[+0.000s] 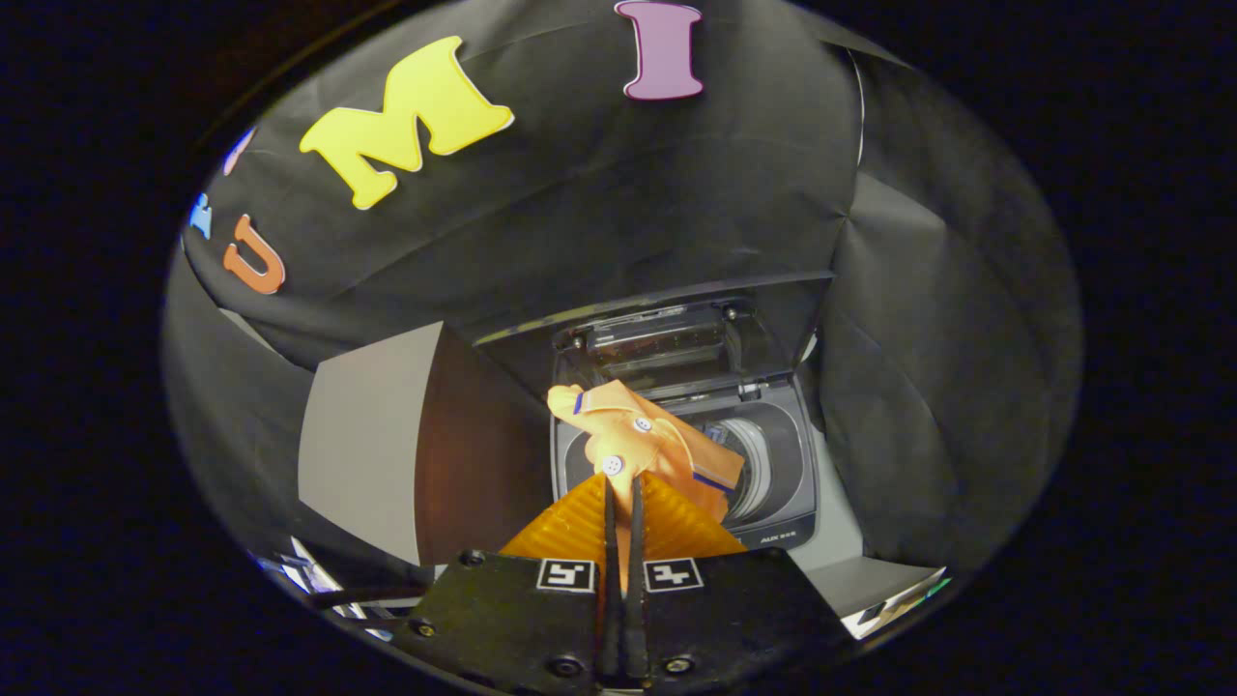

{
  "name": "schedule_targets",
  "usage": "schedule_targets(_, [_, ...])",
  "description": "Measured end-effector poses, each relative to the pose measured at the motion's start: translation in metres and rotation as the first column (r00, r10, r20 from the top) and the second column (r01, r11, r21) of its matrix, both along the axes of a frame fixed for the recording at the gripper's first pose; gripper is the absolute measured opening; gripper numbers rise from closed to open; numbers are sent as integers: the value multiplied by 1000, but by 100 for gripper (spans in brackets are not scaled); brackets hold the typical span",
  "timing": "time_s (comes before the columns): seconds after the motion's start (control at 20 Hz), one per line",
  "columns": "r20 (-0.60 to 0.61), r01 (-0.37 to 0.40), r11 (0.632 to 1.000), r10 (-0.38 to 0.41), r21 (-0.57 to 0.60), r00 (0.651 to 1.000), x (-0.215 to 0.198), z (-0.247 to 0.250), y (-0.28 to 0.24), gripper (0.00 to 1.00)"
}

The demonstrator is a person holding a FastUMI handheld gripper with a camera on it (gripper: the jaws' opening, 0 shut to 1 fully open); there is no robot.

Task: Put the clothes into the washing machine and then close the washing machine lid.

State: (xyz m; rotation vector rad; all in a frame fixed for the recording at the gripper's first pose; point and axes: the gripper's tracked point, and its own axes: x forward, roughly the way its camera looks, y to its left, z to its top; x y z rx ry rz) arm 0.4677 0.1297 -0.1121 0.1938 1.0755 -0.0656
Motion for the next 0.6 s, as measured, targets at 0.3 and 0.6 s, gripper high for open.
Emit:
schedule_targets(0.3, [-31, -40, 998, 39, -40, 999, 5, -34, 3, 6])
schedule_targets(0.6, [-74, -39, 999, 37, -27, 997, 11, -68, 3, 5])
